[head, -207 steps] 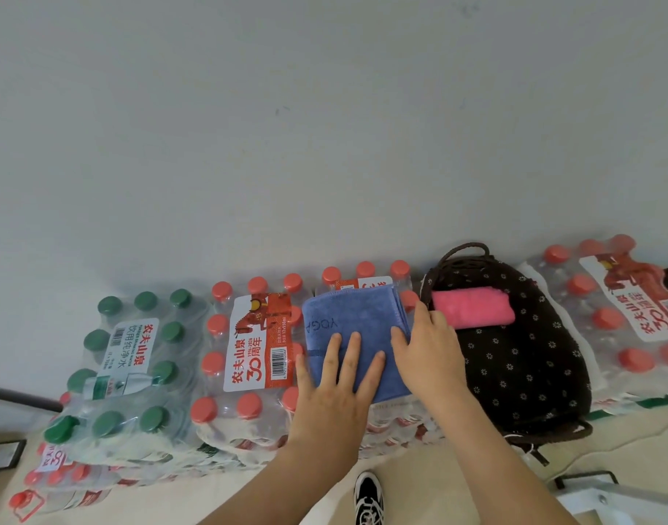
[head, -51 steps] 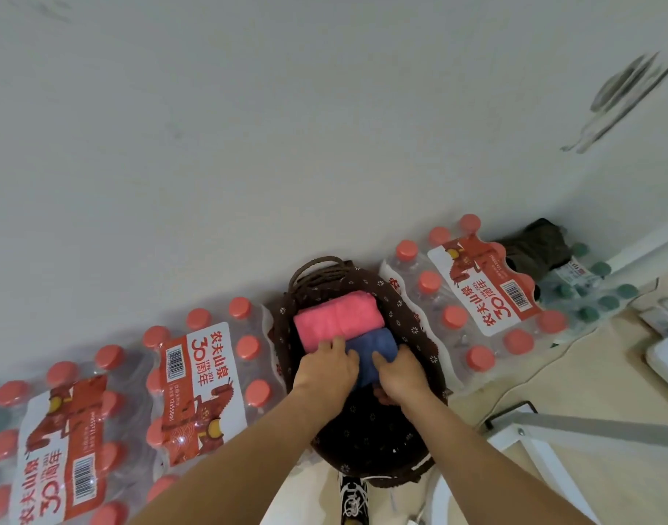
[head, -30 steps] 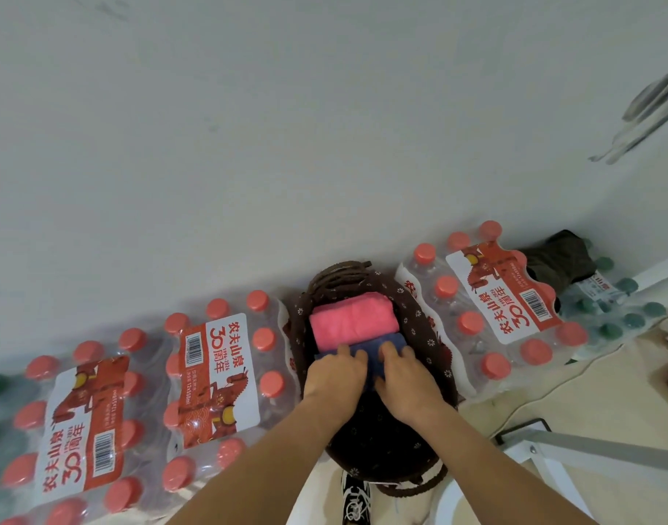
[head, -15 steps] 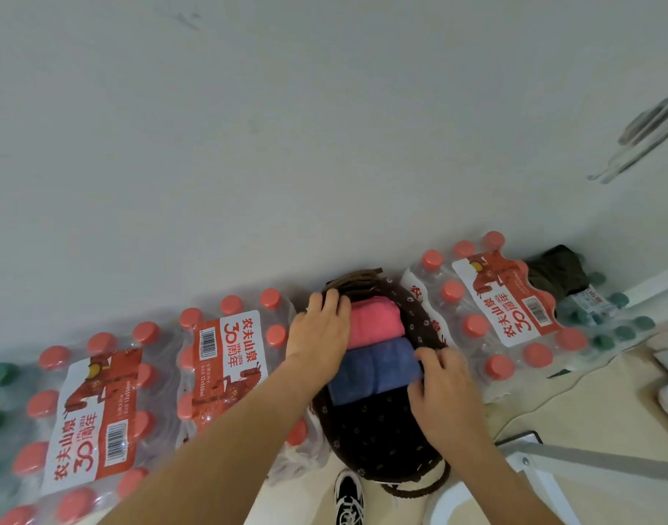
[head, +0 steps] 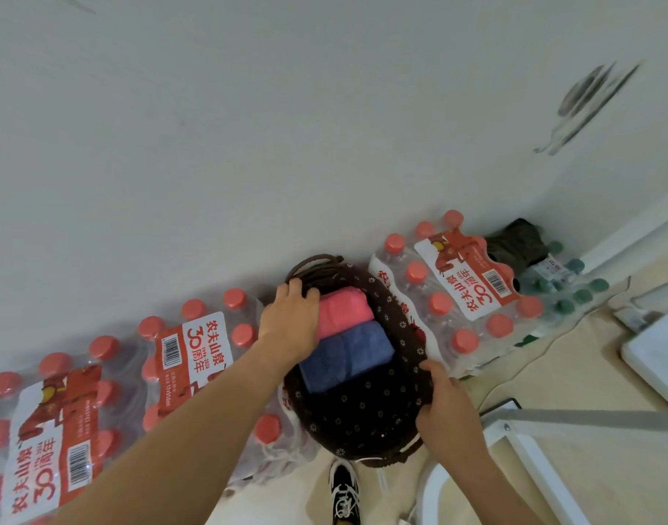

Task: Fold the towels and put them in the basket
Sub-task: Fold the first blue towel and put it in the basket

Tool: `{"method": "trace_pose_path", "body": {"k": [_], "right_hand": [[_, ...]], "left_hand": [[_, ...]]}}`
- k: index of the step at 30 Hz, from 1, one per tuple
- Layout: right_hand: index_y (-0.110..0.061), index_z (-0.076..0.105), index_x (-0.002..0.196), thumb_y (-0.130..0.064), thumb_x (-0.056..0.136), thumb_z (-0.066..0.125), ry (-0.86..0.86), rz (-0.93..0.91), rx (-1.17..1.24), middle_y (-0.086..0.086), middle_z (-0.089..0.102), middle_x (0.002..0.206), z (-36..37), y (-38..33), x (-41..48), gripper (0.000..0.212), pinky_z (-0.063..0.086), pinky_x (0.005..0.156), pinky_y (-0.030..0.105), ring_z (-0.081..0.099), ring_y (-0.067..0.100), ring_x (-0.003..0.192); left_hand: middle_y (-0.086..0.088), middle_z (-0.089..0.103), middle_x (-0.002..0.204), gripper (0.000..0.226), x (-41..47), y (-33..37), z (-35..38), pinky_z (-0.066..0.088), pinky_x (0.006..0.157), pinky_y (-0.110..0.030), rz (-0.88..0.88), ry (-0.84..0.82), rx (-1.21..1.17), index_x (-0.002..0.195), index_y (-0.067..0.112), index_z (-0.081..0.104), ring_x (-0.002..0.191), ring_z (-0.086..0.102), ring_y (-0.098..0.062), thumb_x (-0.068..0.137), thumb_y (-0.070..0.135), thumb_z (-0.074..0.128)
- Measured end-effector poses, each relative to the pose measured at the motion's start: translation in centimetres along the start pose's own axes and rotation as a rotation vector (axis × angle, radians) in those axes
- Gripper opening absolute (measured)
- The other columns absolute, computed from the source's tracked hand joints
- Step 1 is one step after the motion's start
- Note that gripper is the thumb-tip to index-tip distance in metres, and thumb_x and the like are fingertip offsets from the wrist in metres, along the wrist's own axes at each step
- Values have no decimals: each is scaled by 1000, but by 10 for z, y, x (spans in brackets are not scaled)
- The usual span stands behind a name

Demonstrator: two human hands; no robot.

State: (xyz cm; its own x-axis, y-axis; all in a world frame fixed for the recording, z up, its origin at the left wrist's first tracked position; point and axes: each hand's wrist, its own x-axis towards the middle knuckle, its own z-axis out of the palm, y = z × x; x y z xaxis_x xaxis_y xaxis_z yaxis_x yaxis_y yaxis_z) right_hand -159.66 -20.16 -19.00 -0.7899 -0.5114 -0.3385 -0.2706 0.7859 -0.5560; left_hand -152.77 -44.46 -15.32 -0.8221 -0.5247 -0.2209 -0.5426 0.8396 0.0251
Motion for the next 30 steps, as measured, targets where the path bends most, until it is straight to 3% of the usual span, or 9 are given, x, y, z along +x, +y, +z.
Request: {"method": "trace_pose_path", "body": {"k": [5,10,17,20,23,28,30], "right_hand": [[-32,45,118,-5,80,56,22,89,163,6,52,100,6,2,-3,48,46,72,37,53,22,82],[-30,46,119,-14,84,56,14,101,213,6,49,103,12,2,-5,40,46,73,36,54,20,82],[-37,30,137,-19,84,58,-116,-20,17,7,51,112,-6,1,4,63,47,77,36,54,23,89],[-36,24,142,-21,85,57,-135,-33,-86,9,51,121,-10,-2,8,68,47,83,37,58,29,100],[-36,22,143,-24,86,55,-161,-20,-150,9,49,122,-11,-9,6,67,48,83,37,60,28,97],[-33,27,143,-30,85,51,-47,-87,-444,10,44,121,-4,-25,-5,63,44,88,38,48,30,107],[-33,28,144,-28,84,53,-41,-77,-405,10,40,123,-1,-26,-7,65,44,90,39,49,32,105]], "left_hand": [[-9,33,137,42,-28,42,31,49,87,-46,310,-188,1,133,29,43,125,39,-31,93,23,52],[-15,13,152,62,-35,51,47,47,89,-49,282,-275,91,146,28,25,133,28,-36,92,17,54],[-10,29,141,61,-41,40,33,48,90,-46,212,-241,-33,141,28,33,125,38,-31,86,20,58],[-8,38,133,49,-52,28,26,46,88,-42,207,-180,15,135,24,42,121,41,-29,88,21,56],[-9,43,131,44,-62,20,26,44,87,-40,231,-165,86,132,21,47,120,43,-28,88,22,57],[-14,35,142,51,-64,27,35,41,91,-44,223,-257,138,138,19,40,123,40,-33,89,23,57],[-15,31,144,49,-59,36,35,41,91,-48,192,-313,159,136,20,41,123,39,-37,90,22,56]]}}
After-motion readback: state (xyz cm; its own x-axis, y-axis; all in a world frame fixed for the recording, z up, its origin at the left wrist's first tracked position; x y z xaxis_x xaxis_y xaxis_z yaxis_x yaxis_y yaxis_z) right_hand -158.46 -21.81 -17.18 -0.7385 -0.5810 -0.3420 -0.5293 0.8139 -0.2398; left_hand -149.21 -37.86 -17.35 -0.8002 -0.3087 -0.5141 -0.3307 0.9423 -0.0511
